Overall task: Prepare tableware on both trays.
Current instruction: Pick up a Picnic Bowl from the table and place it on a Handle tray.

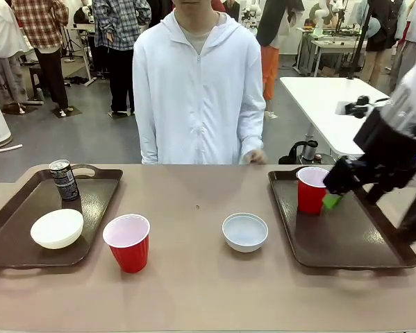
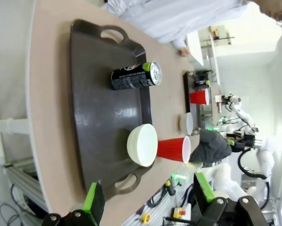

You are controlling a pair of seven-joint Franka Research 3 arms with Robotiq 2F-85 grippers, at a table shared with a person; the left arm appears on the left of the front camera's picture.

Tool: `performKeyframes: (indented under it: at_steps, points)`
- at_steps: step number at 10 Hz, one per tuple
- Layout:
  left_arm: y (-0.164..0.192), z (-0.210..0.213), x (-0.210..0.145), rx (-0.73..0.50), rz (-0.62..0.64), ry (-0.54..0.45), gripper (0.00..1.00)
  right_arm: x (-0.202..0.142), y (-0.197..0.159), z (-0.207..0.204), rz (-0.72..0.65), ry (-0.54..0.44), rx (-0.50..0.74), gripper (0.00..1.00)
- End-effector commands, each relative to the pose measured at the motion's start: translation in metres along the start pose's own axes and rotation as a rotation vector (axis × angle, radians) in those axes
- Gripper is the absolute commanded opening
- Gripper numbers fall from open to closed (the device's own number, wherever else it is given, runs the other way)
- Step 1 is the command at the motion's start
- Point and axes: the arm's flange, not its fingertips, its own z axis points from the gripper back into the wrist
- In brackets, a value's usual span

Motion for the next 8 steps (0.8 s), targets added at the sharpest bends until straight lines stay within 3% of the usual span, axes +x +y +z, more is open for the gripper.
performKeyframes:
  at_steps: [1,4,8]
  points:
    - [-0.002,0.0,-0.002,-0.01,0.0,-0.01,1.0,0.044,0.018,-0.038,-0.059,-0.016,0.015,1.0]
    - [-0.002,0.0,-0.002,-0.01,0.0,-0.01,1.0,0.106,0.05,-0.097,-0.093,0.05,-0.065,1.0]
    - [-0.002,0.0,-0.002,-0.01,0.0,-0.01,1.0,0.143,0.084,-0.138,-0.085,0.114,-0.2,1.0]
